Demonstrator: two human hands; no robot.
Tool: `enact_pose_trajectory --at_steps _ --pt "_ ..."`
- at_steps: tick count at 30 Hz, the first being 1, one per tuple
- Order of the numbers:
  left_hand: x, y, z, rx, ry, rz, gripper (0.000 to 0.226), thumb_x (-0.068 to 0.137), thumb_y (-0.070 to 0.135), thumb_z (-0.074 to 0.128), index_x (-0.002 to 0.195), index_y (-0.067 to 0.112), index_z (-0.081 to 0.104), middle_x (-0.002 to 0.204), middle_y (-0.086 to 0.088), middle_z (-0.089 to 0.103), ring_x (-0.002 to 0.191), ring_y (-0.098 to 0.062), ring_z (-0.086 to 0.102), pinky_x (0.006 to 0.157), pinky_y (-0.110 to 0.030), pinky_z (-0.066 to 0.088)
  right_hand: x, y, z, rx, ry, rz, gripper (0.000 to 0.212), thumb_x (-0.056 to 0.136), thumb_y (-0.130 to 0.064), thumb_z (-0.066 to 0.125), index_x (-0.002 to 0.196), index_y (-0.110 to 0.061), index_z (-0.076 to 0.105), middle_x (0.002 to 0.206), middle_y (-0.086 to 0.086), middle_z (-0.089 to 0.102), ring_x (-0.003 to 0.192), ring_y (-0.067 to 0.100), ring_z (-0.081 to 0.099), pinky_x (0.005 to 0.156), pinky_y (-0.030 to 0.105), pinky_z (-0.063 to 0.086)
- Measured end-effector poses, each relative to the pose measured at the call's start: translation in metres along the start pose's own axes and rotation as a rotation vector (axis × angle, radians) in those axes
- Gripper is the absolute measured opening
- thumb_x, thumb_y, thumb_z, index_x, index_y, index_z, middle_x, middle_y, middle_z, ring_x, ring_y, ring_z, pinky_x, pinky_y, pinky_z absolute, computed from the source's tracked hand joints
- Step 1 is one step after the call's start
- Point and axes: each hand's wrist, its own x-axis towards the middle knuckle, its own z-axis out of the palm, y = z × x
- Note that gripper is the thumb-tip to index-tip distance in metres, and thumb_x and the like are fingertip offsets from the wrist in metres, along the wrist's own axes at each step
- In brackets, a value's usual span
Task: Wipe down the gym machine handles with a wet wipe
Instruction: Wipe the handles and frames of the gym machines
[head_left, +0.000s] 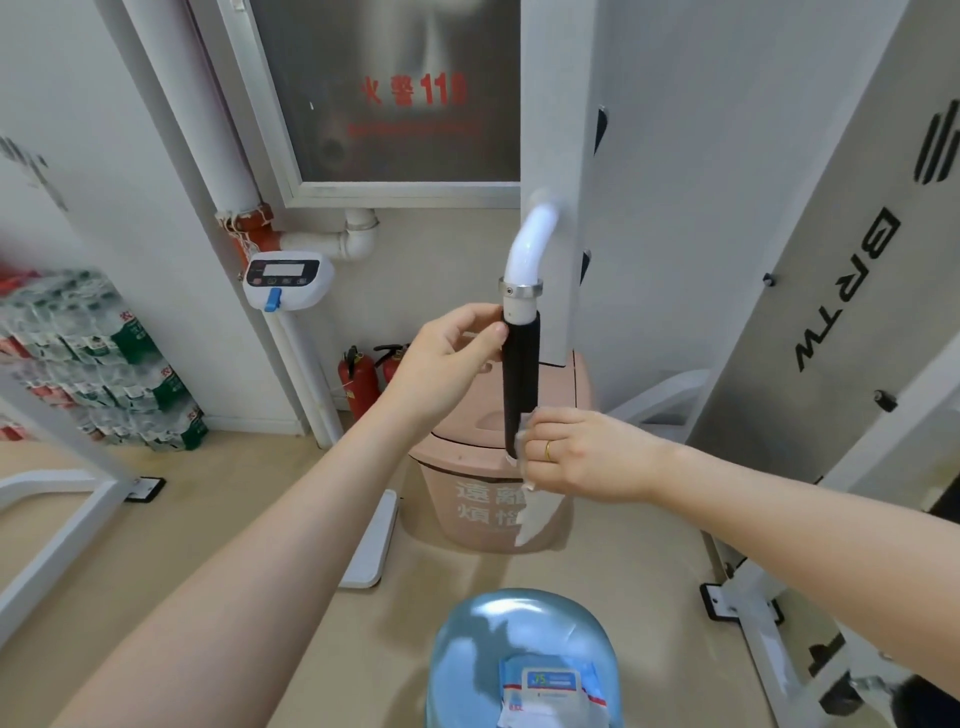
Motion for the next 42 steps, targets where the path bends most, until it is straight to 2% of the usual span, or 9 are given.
enact_pose_trajectory --at_steps 4,8,14,20,26,30,32,38,42 --pt "-0.002 -0.003 -0.006 0.119 0.052 -0.009 0.025 0.083 0.021 0.066 0.105 0.030 0.059 0.098 0.009 0.067 0.094 -0.009 0.064 0.084 -0.022 0.049 0.002 0.027 -0.005 0.427 -0.488 0.662 0.033 0.096 -0.022 0.042 0.064 -0.019 0.047 0.066 0.002 0.048 0.070 0.025 0.050 0.057 0.027 0.033" --pt "0.000 -0.005 -0.010 0.122 0.127 -0.012 0.032 0.077 0.012 0.072 0.100 0.029 0.058 0.095 0.003 0.067 0.090 -0.018 0.064 0.089 -0.032 0.051 0.031 0.062 -0.022 1.334 0.053 1.338 0.033 0.098 -0.023 0.041 0.065 -0.017 0.048 0.063 0.002 0.050 0.060 0.017 0.049 0.057 0.026 0.041" --pt "0.003 -0.008 -0.014 0.258 0.181 0.041 0.029 0.077 0.014 0.072 0.095 0.031 0.056 0.097 0.010 0.061 0.090 -0.004 0.058 0.082 -0.025 0.048 0.075 0.060 -0.048 2.083 0.431 0.949 0.037 0.102 -0.026 0.027 0.115 -0.011 0.059 0.104 0.005 0.066 0.096 0.017 0.063 0.085 0.026 0.050" --pt "0.003 -0.016 -0.016 0.381 0.336 0.039 0.057 0.071 0.024 0.077 0.116 0.022 0.044 0.118 0.004 0.046 0.105 -0.008 0.045 0.084 -0.014 0.037 0.051 0.032 -0.010 2.046 0.110 1.052 0.037 0.101 -0.033 0.030 0.107 -0.022 0.065 0.099 -0.006 0.073 0.092 0.006 0.064 0.088 0.029 0.043" --pt "0.006 -0.013 -0.019 0.402 0.306 0.009 0.071 0.071 0.026 0.077 0.131 0.019 0.040 0.129 0.001 0.044 0.111 -0.009 0.043 0.090 -0.022 0.035 0.060 0.061 -0.032 2.183 0.427 0.834 0.035 0.097 -0.023 0.029 0.115 -0.020 0.059 0.105 0.000 0.068 0.099 0.014 0.062 0.095 0.030 0.044" --pt "0.007 -0.011 -0.021 0.402 0.275 -0.016 0.075 0.072 0.026 0.076 0.135 0.021 0.037 0.136 0.005 0.041 0.117 -0.007 0.040 0.093 -0.021 0.031 0.051 0.058 -0.019 1.944 0.043 0.884 0.042 0.089 -0.006 0.030 0.118 -0.012 0.060 0.112 0.004 0.066 0.103 0.016 0.062 0.097 0.036 0.044" --pt "0.007 -0.011 -0.022 0.400 0.262 -0.022 0.072 0.073 0.026 0.075 0.135 0.021 0.038 0.136 0.005 0.043 0.116 -0.007 0.041 0.094 -0.023 0.034 0.053 0.061 -0.029 1.708 -0.073 0.848 0.052 0.087 0.009 0.026 0.116 -0.013 0.063 0.111 0.004 0.069 0.099 0.013 0.065 0.079 0.028 0.054" --pt "0.006 -0.010 -0.020 0.359 0.224 -0.038 0.066 0.076 0.027 0.073 0.133 0.022 0.041 0.133 0.007 0.047 0.114 -0.009 0.045 0.097 -0.033 0.042 0.057 0.072 -0.048 1.463 0.252 0.813 0.029 0.091 0.003 0.046 0.100 -0.014 0.068 0.081 0.005 0.064 0.066 0.010 0.054 0.054 0.019 0.046" --pt "0.005 -0.012 -0.019 0.278 0.208 -0.051 0.062 0.076 0.022 0.073 0.131 0.020 0.044 0.127 0.009 0.051 0.110 -0.009 0.049 0.095 -0.033 0.045 0.049 0.047 -0.021 1.711 0.306 0.935 0.017 0.092 -0.009 0.053 0.097 -0.020 0.064 0.090 -0.006 0.065 0.080 0.003 0.058 0.073 0.018 0.047"
